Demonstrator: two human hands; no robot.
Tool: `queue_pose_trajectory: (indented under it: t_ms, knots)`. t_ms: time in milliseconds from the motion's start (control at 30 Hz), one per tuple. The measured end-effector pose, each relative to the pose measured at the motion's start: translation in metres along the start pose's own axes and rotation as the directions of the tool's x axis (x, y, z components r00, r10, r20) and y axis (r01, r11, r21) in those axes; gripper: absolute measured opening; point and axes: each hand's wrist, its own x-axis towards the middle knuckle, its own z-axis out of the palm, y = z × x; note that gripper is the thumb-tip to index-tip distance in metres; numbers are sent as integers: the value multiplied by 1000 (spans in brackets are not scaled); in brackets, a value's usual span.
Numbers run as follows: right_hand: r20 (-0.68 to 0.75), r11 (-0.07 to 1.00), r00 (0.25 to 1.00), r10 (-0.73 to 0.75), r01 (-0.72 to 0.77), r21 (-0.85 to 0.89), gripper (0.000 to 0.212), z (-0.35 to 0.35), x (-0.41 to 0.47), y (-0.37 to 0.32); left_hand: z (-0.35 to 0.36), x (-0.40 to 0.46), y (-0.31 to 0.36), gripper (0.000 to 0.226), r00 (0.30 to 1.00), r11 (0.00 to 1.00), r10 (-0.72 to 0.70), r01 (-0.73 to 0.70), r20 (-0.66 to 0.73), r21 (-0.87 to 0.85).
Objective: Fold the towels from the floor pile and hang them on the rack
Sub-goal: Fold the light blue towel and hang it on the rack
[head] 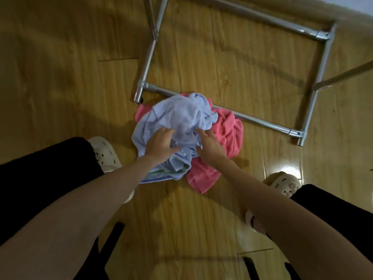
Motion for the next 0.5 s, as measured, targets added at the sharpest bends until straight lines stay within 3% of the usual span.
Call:
queue_pose_trajectory:
  t_ms: [133,300,500]
  knots:
    - [8,999,999,-36,35,37,60,9,11,10,19,12,12,42,998,999,-8,10,-69,30]
    - [14,998,999,-48,47,53,47,15,14,12,21,21,17,14,982,999,-38,38,-183,-5]
    - [12,988,1000,3,-5,154,39,12,-6,0,2,-4,37,13,933,982,-22,-47,-360,-182]
